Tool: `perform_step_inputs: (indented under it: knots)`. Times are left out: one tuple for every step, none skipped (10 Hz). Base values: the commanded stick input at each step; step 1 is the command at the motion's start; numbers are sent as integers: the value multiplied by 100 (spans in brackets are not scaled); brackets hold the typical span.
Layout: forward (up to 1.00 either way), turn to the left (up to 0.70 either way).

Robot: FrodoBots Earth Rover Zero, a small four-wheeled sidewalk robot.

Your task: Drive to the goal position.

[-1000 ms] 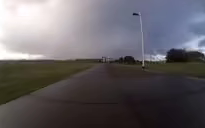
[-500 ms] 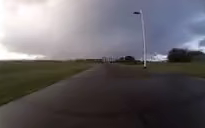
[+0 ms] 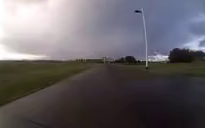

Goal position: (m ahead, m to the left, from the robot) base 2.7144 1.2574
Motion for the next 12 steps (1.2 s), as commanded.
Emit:
perform_step_inputs:
  knots:
    - [70,0]
    - [70,0]
    - [70,0]
    - [70,0]
    - [70,0]
    - [70,0]
    - [70,-10]
    - [70,-14]
    - [70,-14]
    - [70,-14]
    - [70,-14]
    - [70,-14]
